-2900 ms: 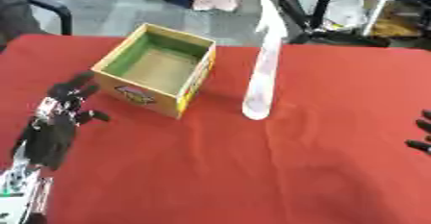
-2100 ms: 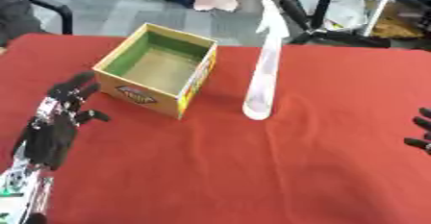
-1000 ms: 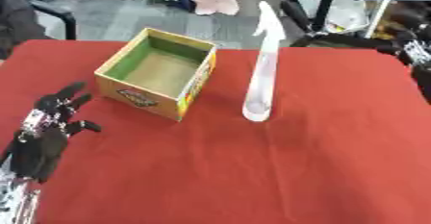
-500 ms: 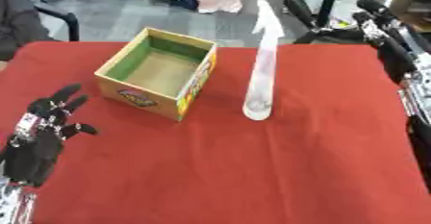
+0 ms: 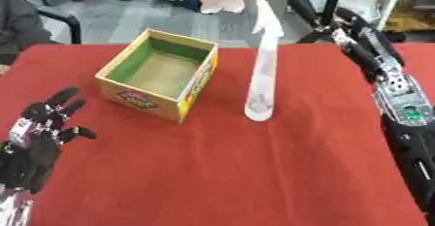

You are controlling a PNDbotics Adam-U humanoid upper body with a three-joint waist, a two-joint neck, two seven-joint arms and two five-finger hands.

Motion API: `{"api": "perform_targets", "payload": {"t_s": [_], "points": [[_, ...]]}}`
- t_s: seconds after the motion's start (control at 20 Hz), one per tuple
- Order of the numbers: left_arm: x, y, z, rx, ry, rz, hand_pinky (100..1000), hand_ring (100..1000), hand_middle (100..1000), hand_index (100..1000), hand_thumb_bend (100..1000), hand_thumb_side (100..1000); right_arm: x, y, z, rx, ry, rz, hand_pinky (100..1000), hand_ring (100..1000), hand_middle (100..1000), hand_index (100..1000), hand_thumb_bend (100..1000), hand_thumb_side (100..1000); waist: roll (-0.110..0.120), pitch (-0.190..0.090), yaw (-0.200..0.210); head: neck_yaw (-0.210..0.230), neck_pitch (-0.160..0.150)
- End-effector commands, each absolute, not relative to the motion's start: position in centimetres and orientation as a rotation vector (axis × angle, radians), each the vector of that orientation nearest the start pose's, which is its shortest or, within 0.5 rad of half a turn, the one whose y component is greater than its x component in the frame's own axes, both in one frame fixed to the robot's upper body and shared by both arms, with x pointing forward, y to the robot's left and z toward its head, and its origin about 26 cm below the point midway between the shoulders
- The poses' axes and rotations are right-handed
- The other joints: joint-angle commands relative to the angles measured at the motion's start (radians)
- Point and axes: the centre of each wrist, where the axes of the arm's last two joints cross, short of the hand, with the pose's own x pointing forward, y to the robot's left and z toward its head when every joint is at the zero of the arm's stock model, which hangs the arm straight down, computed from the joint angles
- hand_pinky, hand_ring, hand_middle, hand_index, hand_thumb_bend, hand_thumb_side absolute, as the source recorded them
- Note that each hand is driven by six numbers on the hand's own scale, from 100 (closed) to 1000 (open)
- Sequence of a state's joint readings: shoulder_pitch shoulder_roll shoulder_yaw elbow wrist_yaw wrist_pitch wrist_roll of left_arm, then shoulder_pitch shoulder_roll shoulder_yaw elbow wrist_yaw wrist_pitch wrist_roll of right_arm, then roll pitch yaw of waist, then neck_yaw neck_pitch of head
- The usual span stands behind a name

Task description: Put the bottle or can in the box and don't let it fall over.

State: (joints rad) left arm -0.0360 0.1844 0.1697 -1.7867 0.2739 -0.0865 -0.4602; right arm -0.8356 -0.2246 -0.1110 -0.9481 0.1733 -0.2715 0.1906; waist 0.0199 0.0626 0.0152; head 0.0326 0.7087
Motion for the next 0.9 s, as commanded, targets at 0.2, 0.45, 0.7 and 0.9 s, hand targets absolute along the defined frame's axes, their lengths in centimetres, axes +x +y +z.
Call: {"api": "perform_targets", "payload": {"t_s": [0.2,0.45,0.7,0.9], "points": [[28.1,31.8,7.9,-0.29,-1.949,-0.319,584,1000,996,963,189,922,47.6,-24.3,15.2,-0.135,-2.024,0.596,875,1000,1000,1000,100,610,0.005,-0.01,0.01,-0.014,-0.011],[28.1,31.6,7.9,-0.298,-1.952,-0.313,584,1000,995,963,189,919,47.7,-23.5,15.1,-0.127,-2.032,0.63,875,1000,1000,1000,100,606,0.011,-0.012,0.022,-0.022,-0.01],[28.2,31.6,7.9,-0.302,-1.952,-0.311,584,1000,995,963,189,918,47.7,-22.8,15.3,-0.112,-2.04,0.66,875,1000,1000,1000,100,590,0.011,-0.013,0.028,-0.028,-0.007],[28.2,31.6,7.9,-0.303,-1.95,-0.309,584,1000,995,963,190,919,47.6,-22.4,15.5,-0.1,-2.048,0.684,875,1000,1000,1000,100,585,0.01,-0.014,0.031,-0.032,-0.005]]}}
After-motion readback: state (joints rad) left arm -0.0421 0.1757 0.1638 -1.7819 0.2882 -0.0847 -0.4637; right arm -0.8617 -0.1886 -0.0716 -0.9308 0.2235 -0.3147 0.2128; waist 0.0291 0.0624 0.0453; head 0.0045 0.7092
